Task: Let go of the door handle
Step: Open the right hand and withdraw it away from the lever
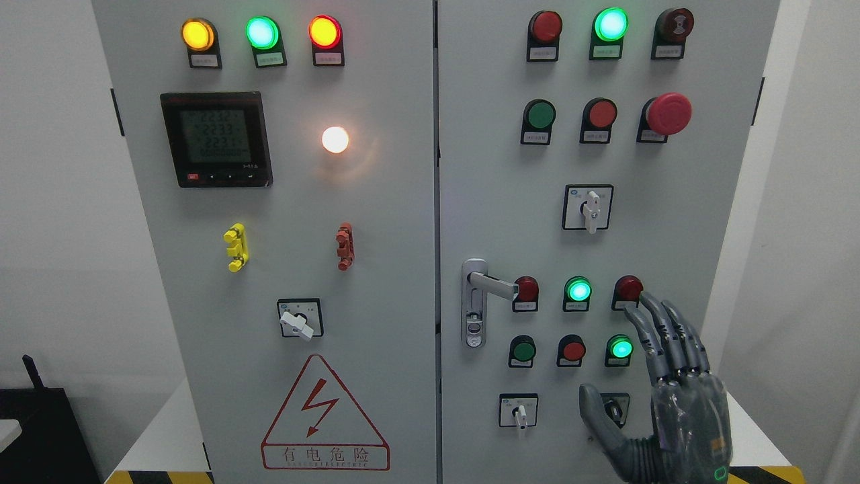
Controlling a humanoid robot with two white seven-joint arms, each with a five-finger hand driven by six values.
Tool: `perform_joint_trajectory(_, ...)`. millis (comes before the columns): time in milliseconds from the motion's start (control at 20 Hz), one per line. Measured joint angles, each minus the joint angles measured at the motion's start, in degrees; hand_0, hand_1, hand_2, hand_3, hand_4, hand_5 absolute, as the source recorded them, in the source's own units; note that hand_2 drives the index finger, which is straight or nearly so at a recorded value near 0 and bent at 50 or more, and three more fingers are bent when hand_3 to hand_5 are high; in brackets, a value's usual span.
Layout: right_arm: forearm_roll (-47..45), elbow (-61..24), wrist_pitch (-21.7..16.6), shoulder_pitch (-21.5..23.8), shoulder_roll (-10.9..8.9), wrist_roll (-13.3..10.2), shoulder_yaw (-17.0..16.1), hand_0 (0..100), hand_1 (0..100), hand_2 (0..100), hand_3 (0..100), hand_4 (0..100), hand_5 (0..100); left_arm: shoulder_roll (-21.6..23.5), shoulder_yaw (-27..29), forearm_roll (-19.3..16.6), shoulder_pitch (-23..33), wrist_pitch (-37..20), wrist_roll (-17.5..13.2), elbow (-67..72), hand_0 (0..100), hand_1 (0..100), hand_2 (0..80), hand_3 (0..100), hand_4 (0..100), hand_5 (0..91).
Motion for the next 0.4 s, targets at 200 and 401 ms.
perform_joint_trajectory(200,-0.02,-0.04,0.00,0.02,-0.07,0.04,-0.13,40,22,0,4,0,0,0.00,0.00,0.00,0.00,0.00,0.00,0.00,12,39,0.0,0,0,0.0)
perform_joint_trajectory(401,-0.04,-0.08,0.00,0.03,-0.11,0.08,-0.22,40,24,1,5,0,0,0.00,0.00,0.00,0.00,0.00,0.00,0.00,12,39,0.0,0,0,0.0)
